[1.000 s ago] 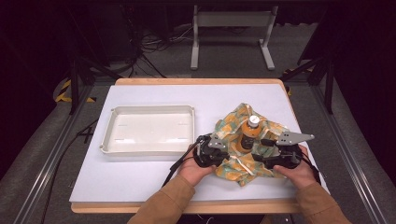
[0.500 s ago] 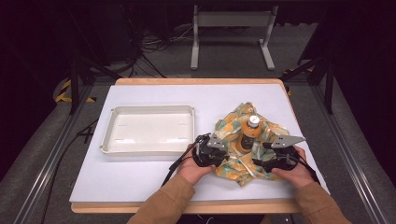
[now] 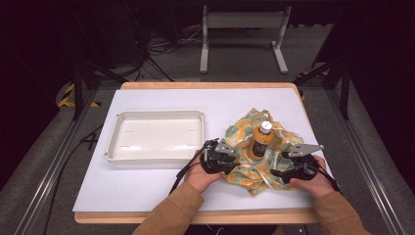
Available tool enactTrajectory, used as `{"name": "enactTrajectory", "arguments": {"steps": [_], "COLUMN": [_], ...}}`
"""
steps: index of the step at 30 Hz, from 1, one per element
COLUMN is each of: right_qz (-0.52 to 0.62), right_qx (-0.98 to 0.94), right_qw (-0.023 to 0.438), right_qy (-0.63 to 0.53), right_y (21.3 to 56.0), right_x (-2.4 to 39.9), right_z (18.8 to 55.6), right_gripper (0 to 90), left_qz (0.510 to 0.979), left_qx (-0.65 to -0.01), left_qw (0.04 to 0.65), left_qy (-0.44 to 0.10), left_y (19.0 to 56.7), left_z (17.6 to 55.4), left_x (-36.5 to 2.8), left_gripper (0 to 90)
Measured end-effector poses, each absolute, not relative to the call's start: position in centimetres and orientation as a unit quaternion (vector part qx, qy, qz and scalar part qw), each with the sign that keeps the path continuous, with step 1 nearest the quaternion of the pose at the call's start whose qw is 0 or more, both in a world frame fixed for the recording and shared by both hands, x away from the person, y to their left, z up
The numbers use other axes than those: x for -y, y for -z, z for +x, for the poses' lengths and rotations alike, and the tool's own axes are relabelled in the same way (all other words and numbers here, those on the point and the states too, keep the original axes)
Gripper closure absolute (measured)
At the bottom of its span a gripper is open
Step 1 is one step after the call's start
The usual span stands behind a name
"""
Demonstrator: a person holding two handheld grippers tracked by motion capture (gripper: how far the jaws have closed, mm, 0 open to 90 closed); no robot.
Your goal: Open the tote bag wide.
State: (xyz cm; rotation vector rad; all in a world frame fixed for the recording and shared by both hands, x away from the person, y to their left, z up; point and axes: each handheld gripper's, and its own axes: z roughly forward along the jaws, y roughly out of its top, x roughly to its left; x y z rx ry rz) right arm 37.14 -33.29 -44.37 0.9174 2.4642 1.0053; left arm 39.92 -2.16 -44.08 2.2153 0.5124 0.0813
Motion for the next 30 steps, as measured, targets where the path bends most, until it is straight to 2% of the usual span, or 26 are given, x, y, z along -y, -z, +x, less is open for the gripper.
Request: {"name": "enactTrajectory", "arguments": {"steps": [9, 18, 30], "right_qz": [0.324, 0.327, 0.328], "right_qx": [-0.862, -0.859, -0.853], "right_qw": [0.165, 0.166, 0.165], "right_qy": [-0.354, -0.357, -0.370], "right_y": [44.4, 44.2, 44.2], "right_x": [33.5, 33.8, 34.3], "right_z": [37.1, 36.8, 36.4], "right_gripper": [18.1, 17.8, 17.6], "left_qz": [0.862, 0.838, 0.814], "left_qx": [-0.199, -0.187, -0.157], "left_qw": [0.465, 0.511, 0.557], "left_qy": [-0.027, -0.050, -0.051], "left_y": [42.6, 39.0, 34.6], "left_z": [39.6, 39.0, 39.6], "left_x": [1.4, 0.6, 1.0], "left_gripper": [56.3, 43.1, 38.9]}}
